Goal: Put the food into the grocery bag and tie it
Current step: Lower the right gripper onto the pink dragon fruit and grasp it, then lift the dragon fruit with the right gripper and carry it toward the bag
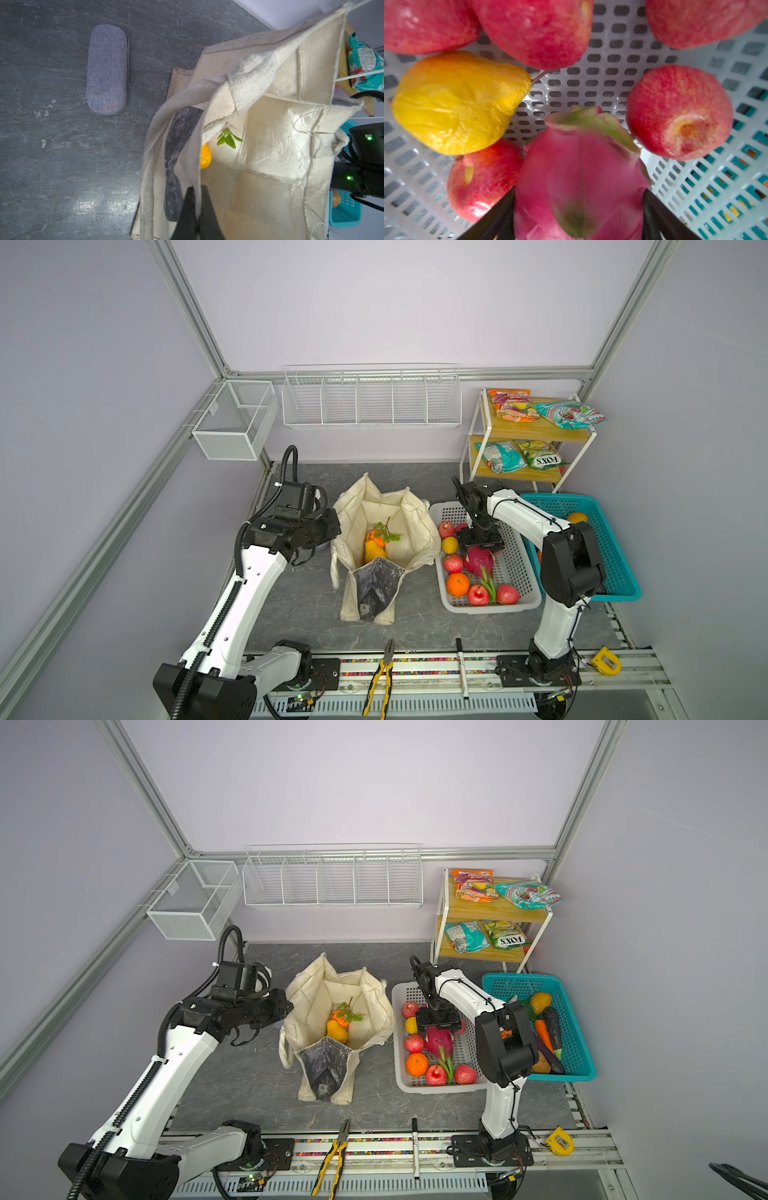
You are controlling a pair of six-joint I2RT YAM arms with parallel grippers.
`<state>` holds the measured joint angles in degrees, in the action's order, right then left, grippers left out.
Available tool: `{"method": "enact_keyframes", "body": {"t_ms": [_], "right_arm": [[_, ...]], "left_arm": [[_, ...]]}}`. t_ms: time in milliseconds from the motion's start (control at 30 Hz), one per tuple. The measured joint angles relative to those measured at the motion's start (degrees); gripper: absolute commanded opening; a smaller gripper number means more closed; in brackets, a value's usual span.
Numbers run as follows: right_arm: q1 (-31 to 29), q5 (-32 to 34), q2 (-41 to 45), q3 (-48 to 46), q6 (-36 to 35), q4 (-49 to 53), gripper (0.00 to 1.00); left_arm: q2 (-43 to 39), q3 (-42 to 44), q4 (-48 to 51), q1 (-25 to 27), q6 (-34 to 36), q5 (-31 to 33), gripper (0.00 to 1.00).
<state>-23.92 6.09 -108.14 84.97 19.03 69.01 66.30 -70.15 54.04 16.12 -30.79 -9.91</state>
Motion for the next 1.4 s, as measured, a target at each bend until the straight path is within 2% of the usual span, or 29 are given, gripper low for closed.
{"method": "enact_keyframes", "body": {"t_ms": [267, 500, 733, 900, 1000, 1133, 1400], "right_arm": [[0.0, -0.2, 0.0, 4.0, 0.0, 2.3, 0.73], [0.0, 0.3, 0.6, 12.2, 0.0, 6.8, 0.73], [0.0, 0.7, 2.4, 26.7, -0.5, 13.2, 0.71], [-0.2, -1.7, 4.1, 38.8, -1.5, 15.4, 0.67], [-1.2, -4.1, 4.8, 45.5, -2.1, 15.3, 0.66], [-5.8, -7.3, 4.9, 53.5, -3.0, 12.5, 0.65], [-13.8, -12.0, 4.6, 56.6, -3.4, 0.6, 0.63]], "left_arm": [[0.0, 0.0, 0.0, 0.0, 0.0, 0.0, 0.0], [0.5, 0.0, 0.0, 0.0, 0.0, 0.0, 0.0], [1.1, 0.0, 0.0, 0.0, 0.0, 0.0, 0.0], [1.4, 0.0, -0.2, 0.0, 0.0, 0.0, 0.0], [1.5, 0.0, -0.2, 0.0, 0.0, 0.0, 0.0], [1.6, 0.0, -0.2, 0.0, 0.0, -0.2, 0.0], [1.6, -0.8, -0.1, 0.0, 0.0, -0.5, 0.0]]}}
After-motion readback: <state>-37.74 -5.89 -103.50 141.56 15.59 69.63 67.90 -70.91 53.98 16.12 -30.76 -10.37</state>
